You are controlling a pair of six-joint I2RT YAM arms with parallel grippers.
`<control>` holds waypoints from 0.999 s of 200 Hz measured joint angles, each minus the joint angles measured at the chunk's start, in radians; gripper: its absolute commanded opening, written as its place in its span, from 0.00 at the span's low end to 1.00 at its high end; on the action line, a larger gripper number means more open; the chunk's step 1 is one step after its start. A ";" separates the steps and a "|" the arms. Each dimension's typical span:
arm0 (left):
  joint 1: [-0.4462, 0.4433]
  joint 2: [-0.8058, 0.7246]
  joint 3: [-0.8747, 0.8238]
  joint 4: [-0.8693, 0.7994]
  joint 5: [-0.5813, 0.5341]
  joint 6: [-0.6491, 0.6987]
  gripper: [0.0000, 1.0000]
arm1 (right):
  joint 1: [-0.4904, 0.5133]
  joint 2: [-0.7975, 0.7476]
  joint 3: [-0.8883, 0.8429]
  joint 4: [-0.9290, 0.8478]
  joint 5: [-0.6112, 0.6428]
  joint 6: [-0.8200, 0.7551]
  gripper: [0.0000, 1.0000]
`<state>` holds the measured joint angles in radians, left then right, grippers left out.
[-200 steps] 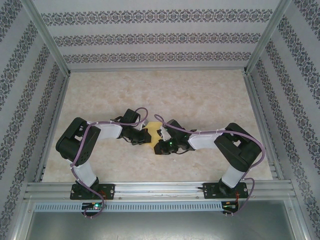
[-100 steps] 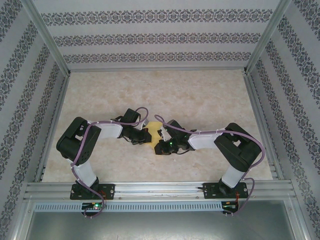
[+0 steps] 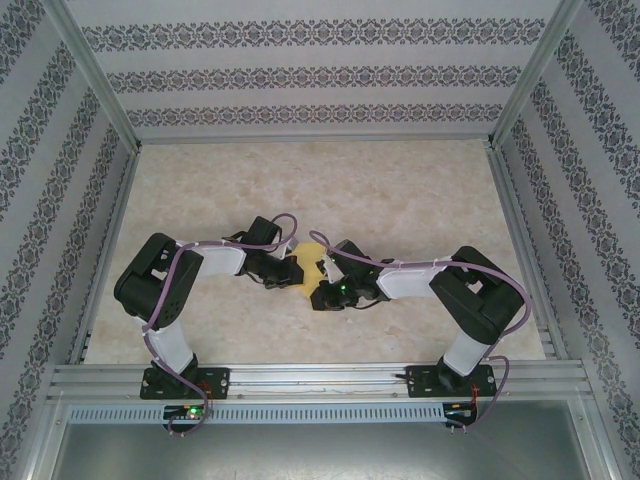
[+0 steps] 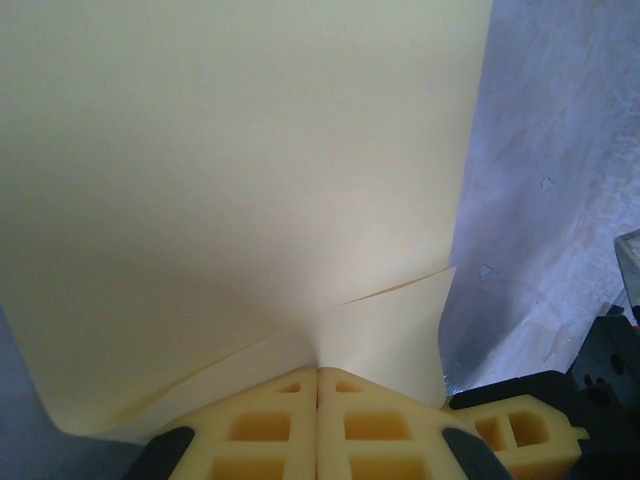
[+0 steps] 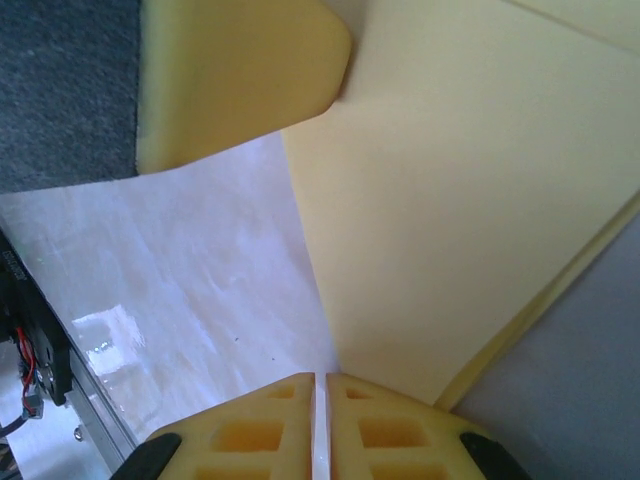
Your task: Fold a paper plane with a square sheet of paper (fold left side to right side)
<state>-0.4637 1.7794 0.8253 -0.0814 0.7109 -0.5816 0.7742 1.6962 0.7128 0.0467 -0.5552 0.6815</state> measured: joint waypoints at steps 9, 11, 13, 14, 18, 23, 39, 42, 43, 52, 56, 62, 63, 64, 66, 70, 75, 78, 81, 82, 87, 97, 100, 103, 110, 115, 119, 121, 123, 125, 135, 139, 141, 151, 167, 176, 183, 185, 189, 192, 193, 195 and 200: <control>0.000 0.000 0.000 0.000 0.000 0.000 0.06 | 0.000 0.000 0.000 -0.003 0.001 -0.001 0.12; 0.000 0.000 0.000 0.000 0.000 0.000 0.06 | 0.000 0.000 0.000 -0.003 0.002 -0.002 0.12; 0.000 0.000 0.000 0.000 0.000 0.000 0.06 | 0.000 -0.001 0.000 -0.005 0.003 -0.003 0.12; 0.000 0.000 0.000 0.000 0.000 0.000 0.06 | 0.000 -0.001 0.000 -0.005 0.004 -0.003 0.12; 0.000 0.000 0.000 0.000 0.000 0.000 0.06 | 0.000 -0.001 0.000 -0.006 0.005 -0.004 0.12; 0.000 0.000 0.000 0.000 0.000 0.000 0.06 | 0.000 -0.002 0.000 -0.008 0.007 -0.005 0.12; 0.000 0.000 0.000 0.000 0.000 0.000 0.06 | 0.000 -0.008 0.000 -0.020 0.015 -0.008 0.11; 0.000 0.000 0.001 -0.001 0.000 0.000 0.06 | 0.000 -0.010 0.000 -0.023 0.016 -0.010 0.11; 0.000 0.000 0.001 -0.001 0.000 0.000 0.06 | 0.000 -0.011 0.000 -0.024 0.016 -0.010 0.11; 0.000 0.001 0.002 -0.003 0.000 0.000 0.06 | -0.001 -0.014 0.000 -0.034 0.020 -0.015 0.10; 0.000 0.002 0.002 -0.003 0.000 0.000 0.06 | -0.003 -0.016 0.000 -0.037 0.020 -0.016 0.09; 0.000 0.002 0.004 -0.004 0.000 0.000 0.06 | -0.006 -0.016 0.000 -0.043 0.021 -0.020 0.07; 0.000 0.002 0.004 -0.004 0.000 0.000 0.06 | -0.006 -0.016 0.000 -0.044 0.022 -0.021 0.07; 0.000 0.002 0.004 -0.004 0.000 0.000 0.06 | -0.007 -0.016 0.000 -0.045 0.023 -0.020 0.07; 0.000 0.002 0.004 -0.004 0.000 0.000 0.06 | -0.007 -0.016 0.000 -0.046 0.023 -0.022 0.07; 0.000 0.003 0.004 -0.004 0.000 0.000 0.06 | -0.008 -0.016 0.000 -0.048 0.024 -0.024 0.06; 0.000 0.003 0.005 -0.004 0.000 0.000 0.06 | -0.012 -0.016 0.000 -0.051 0.023 -0.026 0.06; 0.000 0.004 0.005 -0.004 0.000 0.000 0.06 | -0.013 -0.016 0.000 -0.053 0.023 -0.026 0.05; 0.000 0.004 0.006 -0.004 0.000 0.000 0.06 | -0.013 -0.016 0.000 -0.054 0.023 -0.027 0.05; 0.000 0.004 0.006 -0.004 0.000 0.000 0.06 | -0.013 -0.016 0.000 -0.054 0.023 -0.027 0.05; 0.000 0.004 0.006 -0.004 0.000 0.000 0.06 | -0.013 -0.016 0.000 -0.055 0.023 -0.027 0.04; 0.000 0.004 0.006 -0.004 0.000 0.000 0.06 | -0.013 -0.016 0.000 -0.055 0.023 -0.029 0.03; 0.000 0.004 0.006 -0.004 0.000 0.000 0.06 | -0.013 -0.016 0.000 -0.055 0.023 -0.031 0.03; 0.000 0.004 0.006 -0.004 0.000 0.000 0.06 | -0.013 -0.016 0.000 -0.055 0.023 -0.030 0.03; 0.000 0.004 0.006 -0.004 0.000 0.000 0.06 | -0.013 -0.016 0.000 -0.056 0.023 -0.031 0.02; 0.000 0.004 0.006 -0.004 0.000 0.000 0.06 | -0.013 -0.016 0.000 -0.056 0.023 -0.031 0.01; 0.000 0.004 0.006 -0.004 0.000 0.000 0.06 | -0.013 -0.016 0.000 -0.056 0.023 -0.031 0.00; 0.000 0.004 0.006 -0.004 0.000 0.000 0.06 | -0.013 -0.016 0.000 -0.056 0.023 -0.031 0.00; 0.000 0.004 0.006 -0.004 0.000 0.000 0.06 | -0.013 -0.016 0.000 -0.056 0.023 -0.031 0.00; 0.000 0.004 0.006 -0.004 0.000 0.000 0.06 | -0.013 -0.016 0.000 -0.056 0.023 -0.031 0.00; 0.000 0.004 0.006 -0.003 0.001 0.000 0.06 | -0.013 -0.016 0.000 -0.056 0.023 -0.031 0.00; 0.000 0.004 0.006 -0.003 0.002 -0.002 0.06 | -0.014 -0.016 0.000 -0.056 0.023 -0.031 0.00; 0.000 0.004 0.006 -0.002 0.002 -0.003 0.06 | -0.015 -0.016 0.000 -0.055 0.022 -0.031 0.00; 0.000 0.003 0.005 0.002 0.004 -0.007 0.06 | -0.022 -0.016 -0.002 -0.053 0.014 -0.030 0.00; 0.000 -0.002 0.001 0.009 0.002 -0.017 0.07 | -0.040 -0.010 -0.011 -0.038 -0.014 -0.030 0.00; -0.001 -0.009 -0.003 0.011 -0.005 -0.023 0.07 | -0.049 -0.003 -0.014 -0.027 -0.033 -0.030 0.00; -0.001 -0.018 -0.008 0.011 -0.011 -0.026 0.07 | -0.053 0.000 -0.016 -0.020 -0.045 -0.031 0.00; -0.001 -0.021 -0.009 0.011 -0.013 -0.026 0.07 | -0.053 0.001 -0.016 -0.019 -0.047 -0.031 0.00; -0.001 -0.027 -0.011 0.010 -0.016 -0.026 0.07 | -0.056 0.003 -0.017 -0.016 -0.051 -0.032 0.00; -0.001 -0.034 -0.012 0.010 -0.017 -0.027 0.07 | -0.058 0.004 -0.017 -0.016 -0.056 -0.033 0.00; -0.001 -0.035 -0.013 0.010 -0.018 -0.027 0.07 | -0.059 0.004 -0.017 -0.016 -0.056 -0.033 0.00; -0.001 -0.039 -0.013 0.010 -0.019 -0.027 0.07 | -0.059 0.005 -0.017 -0.014 -0.058 -0.034 0.00; -0.001 -0.050 -0.014 0.009 -0.021 -0.027 0.07 | -0.060 0.008 -0.018 -0.012 -0.064 -0.034 0.00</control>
<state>-0.4648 1.7298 0.8112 -0.0723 0.6903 -0.6083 0.7147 1.7039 0.6952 0.0345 -0.6197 0.6476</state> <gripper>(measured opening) 0.070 0.043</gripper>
